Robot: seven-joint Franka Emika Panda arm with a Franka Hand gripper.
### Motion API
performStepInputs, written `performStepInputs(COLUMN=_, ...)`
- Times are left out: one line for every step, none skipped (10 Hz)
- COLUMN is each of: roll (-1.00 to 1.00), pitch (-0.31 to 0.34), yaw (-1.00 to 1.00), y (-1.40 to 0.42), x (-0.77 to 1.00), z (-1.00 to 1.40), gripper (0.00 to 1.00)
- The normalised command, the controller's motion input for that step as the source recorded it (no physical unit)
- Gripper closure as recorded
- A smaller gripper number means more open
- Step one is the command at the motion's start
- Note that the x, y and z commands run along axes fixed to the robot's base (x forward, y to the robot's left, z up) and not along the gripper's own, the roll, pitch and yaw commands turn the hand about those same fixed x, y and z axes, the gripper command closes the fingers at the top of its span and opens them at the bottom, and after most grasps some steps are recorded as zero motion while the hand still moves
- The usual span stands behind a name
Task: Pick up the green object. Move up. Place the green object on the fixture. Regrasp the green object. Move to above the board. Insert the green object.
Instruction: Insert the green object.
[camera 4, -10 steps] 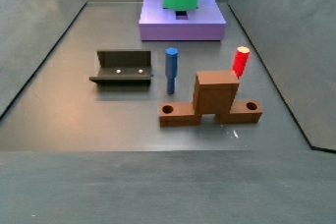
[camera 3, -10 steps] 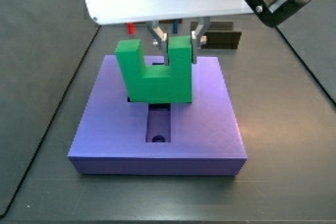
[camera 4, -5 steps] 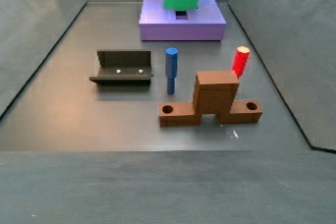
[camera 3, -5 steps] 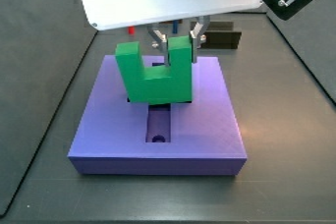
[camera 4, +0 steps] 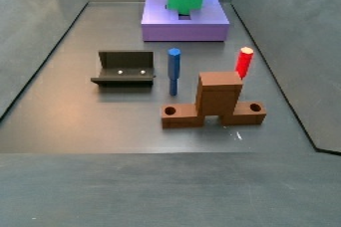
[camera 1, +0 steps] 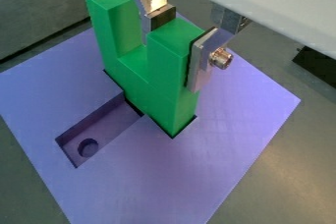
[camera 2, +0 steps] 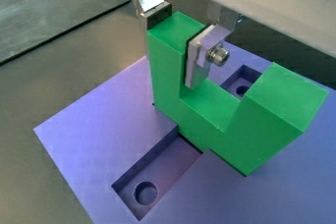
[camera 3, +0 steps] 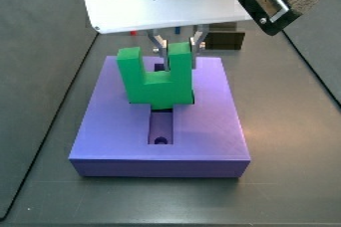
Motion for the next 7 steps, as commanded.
performStepInputs(roll=0.01, pitch=0.017, yaw=-0.01, y=0.00, x=-0.03, z=-0.25, gripper=1.00)
performStepInputs(roll=0.19, pitch=0.113, yaw=0.00, y=-0.12, x=0.08, z=-0.42, gripper=1.00)
performStepInputs(roll=0.21, pitch=0.113, yaw=-0.01, y=-0.12, x=0.06, z=-0.51, gripper=1.00)
performStepInputs(roll=0.19, pitch=0.076, yaw=-0.01, y=-0.07, x=0.03, z=-0.46, gripper=1.00)
performStepInputs(roll=0.16, pitch=0.057, yaw=-0.05, y=-0.06, x=0.00, z=-0.40, gripper=1.00)
performStepInputs(roll=0.13, pitch=0.074, yaw=-0.06, y=-0.05, x=0.04, z=-0.30, gripper=1.00)
performStepInputs(roll=0.00, pitch=0.000, yaw=0.00, y=0.00, x=0.00, z=0.00, gripper=1.00)
